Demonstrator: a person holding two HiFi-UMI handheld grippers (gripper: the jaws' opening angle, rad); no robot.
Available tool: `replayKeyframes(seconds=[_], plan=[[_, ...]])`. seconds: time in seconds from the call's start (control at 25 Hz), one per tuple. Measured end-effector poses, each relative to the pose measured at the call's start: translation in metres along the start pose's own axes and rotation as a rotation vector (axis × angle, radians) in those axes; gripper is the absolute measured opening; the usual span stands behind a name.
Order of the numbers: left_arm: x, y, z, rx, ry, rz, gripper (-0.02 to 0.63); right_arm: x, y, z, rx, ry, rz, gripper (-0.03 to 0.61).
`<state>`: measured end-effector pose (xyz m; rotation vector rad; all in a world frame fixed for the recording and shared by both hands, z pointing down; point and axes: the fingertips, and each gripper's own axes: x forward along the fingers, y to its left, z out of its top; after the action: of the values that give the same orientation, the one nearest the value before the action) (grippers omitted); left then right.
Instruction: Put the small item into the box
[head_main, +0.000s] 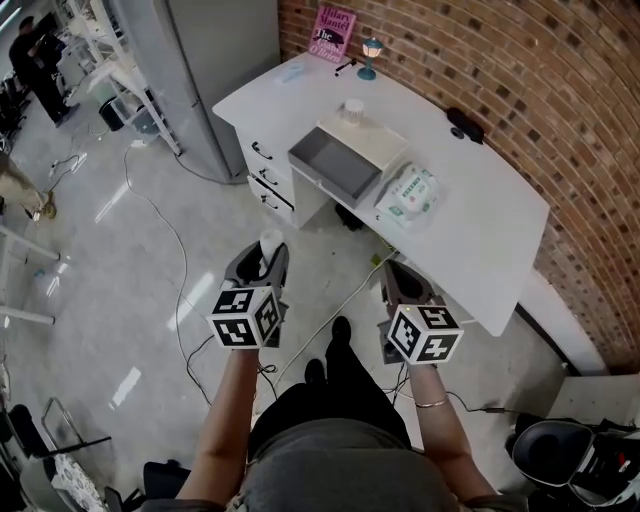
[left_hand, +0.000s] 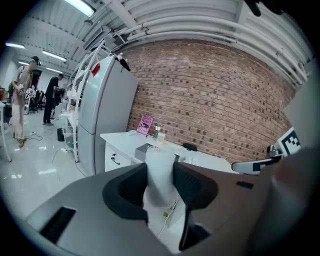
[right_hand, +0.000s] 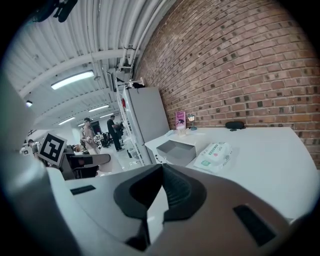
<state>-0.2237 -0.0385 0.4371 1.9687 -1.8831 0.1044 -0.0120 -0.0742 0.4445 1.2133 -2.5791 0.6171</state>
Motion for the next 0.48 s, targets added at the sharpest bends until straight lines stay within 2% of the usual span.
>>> replayKeyframes(seconds=[0.48], plan=[[0.081, 0.005, 0.028, 0.037, 0.012, 0.035, 0.172, 0.067, -0.046, 0.032, 0.006, 0.016, 0.028, 0.006]])
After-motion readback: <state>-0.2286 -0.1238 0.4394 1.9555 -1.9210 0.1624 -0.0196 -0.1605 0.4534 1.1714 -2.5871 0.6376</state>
